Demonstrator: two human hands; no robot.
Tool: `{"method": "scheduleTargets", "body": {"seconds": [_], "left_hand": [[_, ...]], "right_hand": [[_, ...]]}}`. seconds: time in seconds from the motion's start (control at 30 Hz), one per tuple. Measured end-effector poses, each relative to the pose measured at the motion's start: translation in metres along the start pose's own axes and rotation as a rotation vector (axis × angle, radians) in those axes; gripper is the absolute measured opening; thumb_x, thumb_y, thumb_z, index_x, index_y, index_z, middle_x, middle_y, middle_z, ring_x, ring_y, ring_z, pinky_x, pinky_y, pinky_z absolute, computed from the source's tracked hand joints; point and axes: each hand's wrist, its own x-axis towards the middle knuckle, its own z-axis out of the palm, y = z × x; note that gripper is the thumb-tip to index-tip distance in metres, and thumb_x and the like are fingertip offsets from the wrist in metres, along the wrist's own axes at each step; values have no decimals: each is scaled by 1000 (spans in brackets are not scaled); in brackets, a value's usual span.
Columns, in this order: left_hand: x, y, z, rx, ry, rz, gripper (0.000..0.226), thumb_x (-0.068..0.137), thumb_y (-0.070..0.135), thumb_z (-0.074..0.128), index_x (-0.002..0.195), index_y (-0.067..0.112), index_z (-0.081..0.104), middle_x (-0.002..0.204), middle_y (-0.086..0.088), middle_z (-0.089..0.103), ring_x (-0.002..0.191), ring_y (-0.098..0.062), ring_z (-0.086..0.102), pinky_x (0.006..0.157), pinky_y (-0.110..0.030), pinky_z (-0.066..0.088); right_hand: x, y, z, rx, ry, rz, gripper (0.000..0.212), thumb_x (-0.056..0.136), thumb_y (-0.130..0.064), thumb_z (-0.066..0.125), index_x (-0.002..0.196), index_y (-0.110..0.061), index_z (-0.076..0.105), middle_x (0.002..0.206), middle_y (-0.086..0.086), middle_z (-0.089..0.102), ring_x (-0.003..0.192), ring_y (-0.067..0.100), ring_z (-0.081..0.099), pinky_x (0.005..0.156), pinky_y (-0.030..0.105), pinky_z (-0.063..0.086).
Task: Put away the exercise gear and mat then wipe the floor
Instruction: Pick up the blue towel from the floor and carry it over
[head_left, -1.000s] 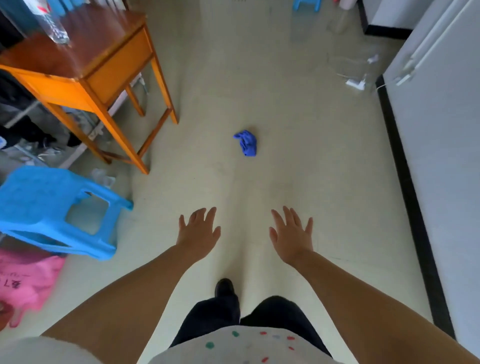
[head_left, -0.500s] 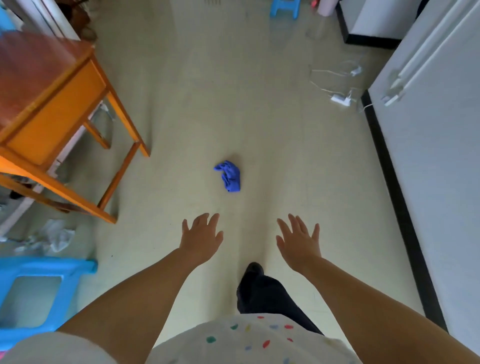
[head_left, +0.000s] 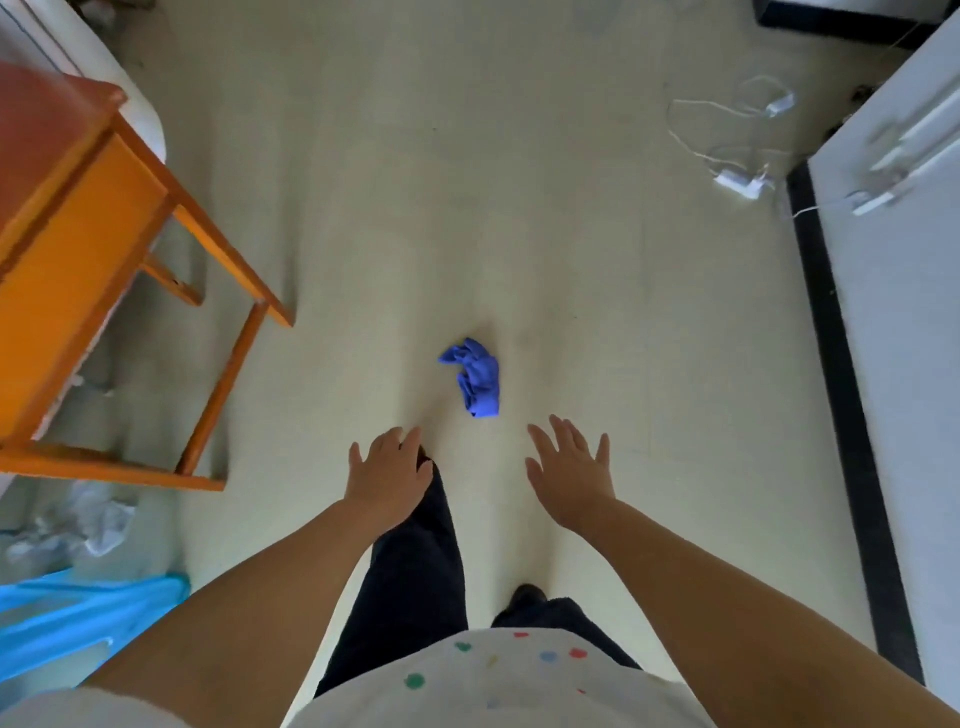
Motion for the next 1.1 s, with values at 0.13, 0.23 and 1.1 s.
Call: {"method": "scheduleTargets", "body": {"seconds": [0.13, 0.23, 1.1], "left_hand": [[79, -20, -46, 32, -61, 82, 54, 102, 36, 26, 151, 21, 12, 157, -3, 17, 144, -20, 19, 117, -46, 10], [132, -29, -68, 45, -102, 133, 54, 102, 34, 26, 152, 20, 11, 157, -2, 17, 144, -18, 18, 118, -45, 9], [654, -16, 346, -345, -95, -35, 51, 93, 20, 46, 142, 18, 32, 143, -8, 34, 125, -29, 41, 94, -43, 43]], "right_hand": [[64, -15, -24, 117, -54, 158, 52, 102, -39, 20, 152, -28, 7, 160, 0, 1, 148, 18, 2, 117, 53, 3], [107, -25, -37, 231, -88, 279, 52, 102, -39, 21, 152, -29, 8, 160, -1, 3, 147, 17, 8, 118, 49, 6], [607, 4, 367, 572, -142, 531, 78, 92, -34, 55, 151, -23, 5, 158, 6, 3, 139, 28, 21, 101, 45, 41]]}}
